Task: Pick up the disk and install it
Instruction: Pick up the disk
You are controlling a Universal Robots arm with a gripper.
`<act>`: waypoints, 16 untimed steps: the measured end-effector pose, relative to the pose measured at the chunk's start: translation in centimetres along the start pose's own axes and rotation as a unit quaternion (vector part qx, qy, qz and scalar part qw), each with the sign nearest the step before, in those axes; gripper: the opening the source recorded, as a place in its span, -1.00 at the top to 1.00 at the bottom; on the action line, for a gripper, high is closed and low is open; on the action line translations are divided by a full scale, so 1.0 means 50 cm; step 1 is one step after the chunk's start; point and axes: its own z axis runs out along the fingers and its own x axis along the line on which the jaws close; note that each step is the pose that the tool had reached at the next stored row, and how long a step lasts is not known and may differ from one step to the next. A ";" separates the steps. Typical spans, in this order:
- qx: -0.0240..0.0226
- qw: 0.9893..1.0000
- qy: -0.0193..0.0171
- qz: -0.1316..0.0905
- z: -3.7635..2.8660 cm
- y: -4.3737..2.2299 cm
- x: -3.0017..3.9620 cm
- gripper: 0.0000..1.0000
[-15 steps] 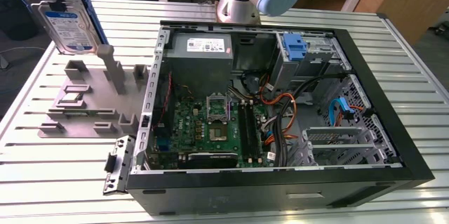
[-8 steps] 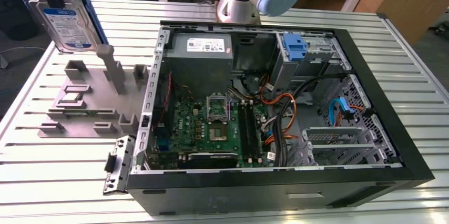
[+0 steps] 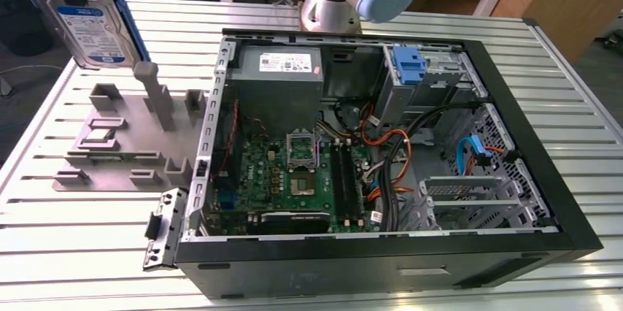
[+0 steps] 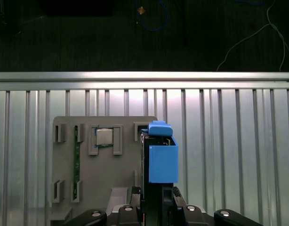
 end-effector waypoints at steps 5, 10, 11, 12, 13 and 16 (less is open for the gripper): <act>0.000 1.000 0.000 0.000 -0.007 0.000 0.000 0.31; 0.000 1.000 0.000 0.000 -0.019 0.001 -0.001 0.31; 0.000 1.000 0.000 0.000 -0.022 0.001 -0.002 0.31; 0.000 1.000 0.000 0.000 -0.024 0.001 -0.002 0.31; 0.000 1.000 0.000 0.000 -0.027 0.001 -0.002 0.31; 0.000 1.000 0.000 0.000 -0.029 0.001 -0.002 0.31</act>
